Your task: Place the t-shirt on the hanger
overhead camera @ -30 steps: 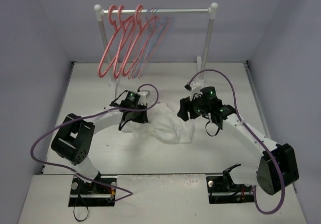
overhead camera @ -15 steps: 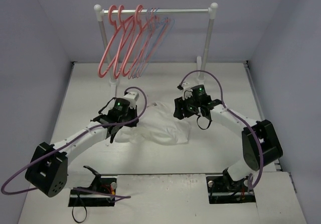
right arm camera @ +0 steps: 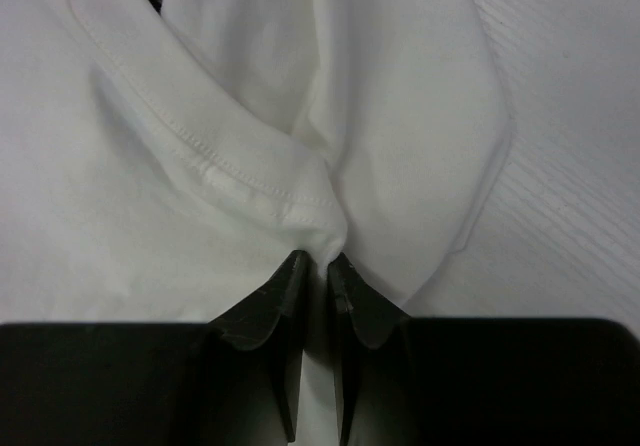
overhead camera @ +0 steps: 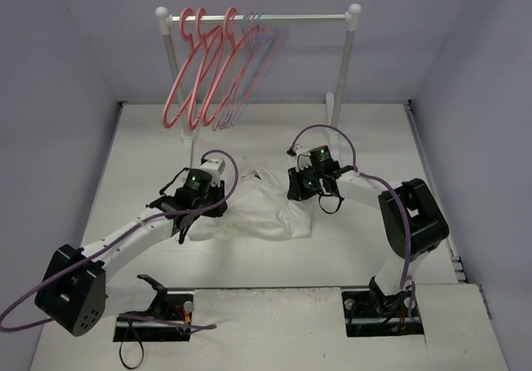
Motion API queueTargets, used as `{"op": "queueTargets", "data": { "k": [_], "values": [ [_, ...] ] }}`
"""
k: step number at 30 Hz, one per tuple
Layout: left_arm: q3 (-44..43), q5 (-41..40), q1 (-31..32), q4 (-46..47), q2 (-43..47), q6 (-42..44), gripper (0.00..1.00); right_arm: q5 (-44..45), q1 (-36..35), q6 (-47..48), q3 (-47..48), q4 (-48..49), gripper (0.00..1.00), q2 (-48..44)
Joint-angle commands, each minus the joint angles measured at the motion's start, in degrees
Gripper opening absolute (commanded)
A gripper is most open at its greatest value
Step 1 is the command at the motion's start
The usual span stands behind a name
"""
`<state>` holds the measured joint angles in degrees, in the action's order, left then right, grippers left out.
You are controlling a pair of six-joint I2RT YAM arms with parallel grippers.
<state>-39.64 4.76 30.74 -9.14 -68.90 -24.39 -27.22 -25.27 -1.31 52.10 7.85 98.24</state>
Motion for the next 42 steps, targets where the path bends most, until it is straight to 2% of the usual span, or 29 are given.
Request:
{"op": "queueTargets", "data": {
  "k": [1,3,6,9,11,17,32,35,38,39,40,42],
  "values": [
    [-4.71,-0.49,-0.03,-0.15,0.27,2.51,0.34,-1.02,-0.71,0.7,0.97,3.57,0.07,-2.93],
    [-7.27,-0.22,-0.07,-1.09,-0.94,5.18,0.57,-0.82,-0.72,2.12,0.32,3.57,0.04,-4.84],
    [-11.92,1.15,-0.16,-2.02,-5.48,10.52,0.64,-0.65,-0.93,2.37,-0.25,3.57,0.02,-6.67],
    [-16.74,3.73,-0.54,-1.59,-9.58,14.01,0.65,-0.65,-1.28,2.53,-0.7,3.49,0.01,-7.84],
    [-20.25,8.26,-0.86,-1.73,-13.86,17.17,0.65,-0.8,-1.43,2.45,-1.09,3.57,0.01,-8.32],
    [-28.45,14.21,-1.2,-4.69,-25.93,20.87,0.64,-0.73,-1.87,2.29,-1.12,3.57,0.01,-9.08],
    [-28.35,17.53,-2.79,-3.2,-30.7,21.4,0.59,-1.06,-2.15,1.84,-2.31,3.49,0.01,-10.99],
    [-28.56,18.31,-2.79,-3.13,-31.51,21.57,0.56,-1.26,-2.19,1.8,-2.0,3.44,0.01,-10.97],
    [-29.19,18.97,-2.79,-3.18,-31.66,21.55,0.46,-1.26,-2.34,1.75,-1.91,3.49,0.01,-10.98],
    [-29.27,18.93,-2.79,-3.23,-31.26,21.39,0.4,-1.25,-2.41,1.74,-1.91,3.49,0.01,-11.06],
    [-29.27,18.44,-2.79,-3.0,-30.81,21.22,0.21,-1.16,-2.42,1.66,-1.91,3.49,0.01,-11.15],
    [-29.31,17.86,-2.79,-2.99,-28.8,20.73,0.09,-0.77,-2.5,1.53,-1.78,3.49,0.01,-11.5]
  ]
}}
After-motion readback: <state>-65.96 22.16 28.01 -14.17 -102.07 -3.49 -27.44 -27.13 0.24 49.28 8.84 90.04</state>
